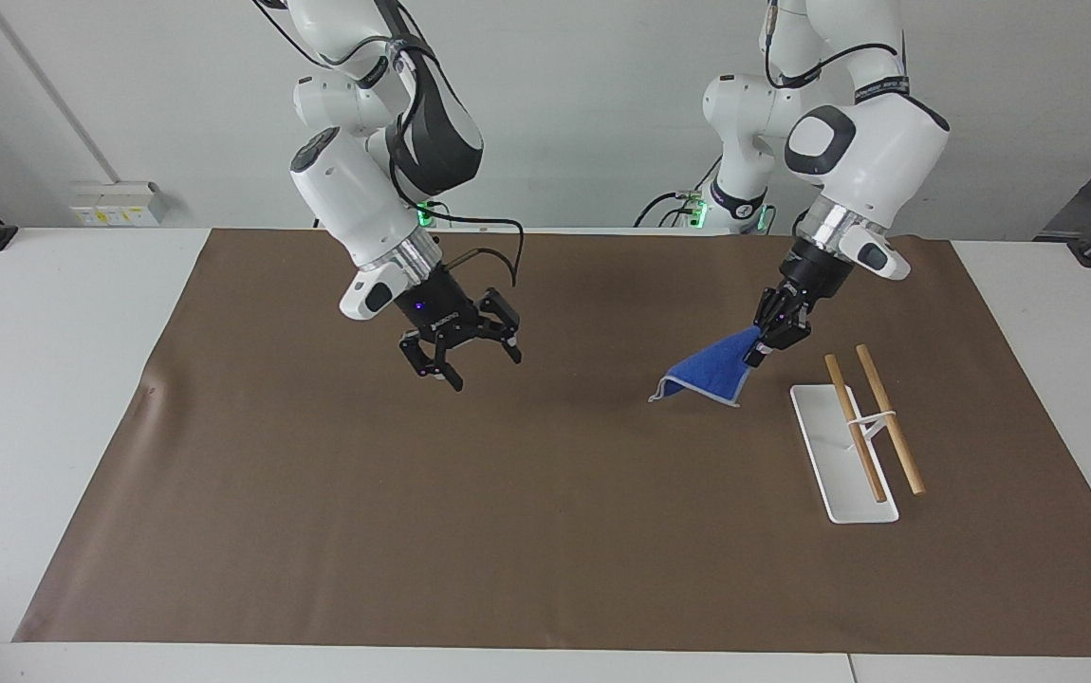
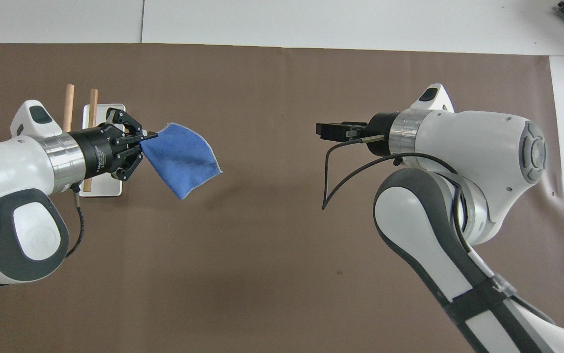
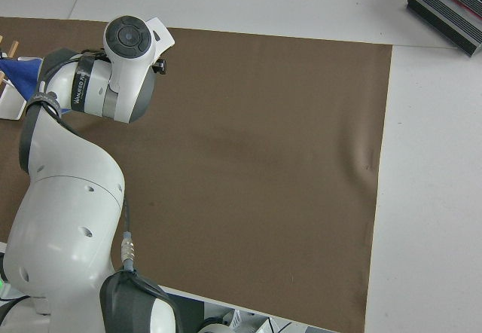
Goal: Right arm passes towel to left arm to hang
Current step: 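Carry the towel over the dowels with the left gripper while the right withdraws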
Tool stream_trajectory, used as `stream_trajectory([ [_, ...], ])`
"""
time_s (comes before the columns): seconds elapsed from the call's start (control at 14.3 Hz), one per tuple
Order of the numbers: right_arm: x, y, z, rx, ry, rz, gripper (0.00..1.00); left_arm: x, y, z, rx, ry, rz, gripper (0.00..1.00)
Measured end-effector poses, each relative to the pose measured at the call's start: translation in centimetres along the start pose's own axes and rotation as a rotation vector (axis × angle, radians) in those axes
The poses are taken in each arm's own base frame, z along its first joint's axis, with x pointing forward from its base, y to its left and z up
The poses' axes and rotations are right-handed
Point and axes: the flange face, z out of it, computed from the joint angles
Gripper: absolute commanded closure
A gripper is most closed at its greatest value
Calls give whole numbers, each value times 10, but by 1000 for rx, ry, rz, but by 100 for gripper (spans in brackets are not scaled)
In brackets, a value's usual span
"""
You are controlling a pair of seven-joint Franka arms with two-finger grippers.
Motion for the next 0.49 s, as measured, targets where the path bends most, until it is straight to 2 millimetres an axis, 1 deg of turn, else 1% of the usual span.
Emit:
stream_trajectory([
  [0.07,2,10,-4,-69,-22,-14,0,15,6,-2,-12,14,-64,100],
  [0.21,4,21,-15,-185,-49,-14,0,43,18,-11,-58,43,-261,100],
  [0.35,6,24,-32,-254,-90,28,0,73,26,-23,-126,72,-469,100],
  [0.49,7,24,-53,-317,-128,57,0,93,27,-31,-161,88,-577,100],
])
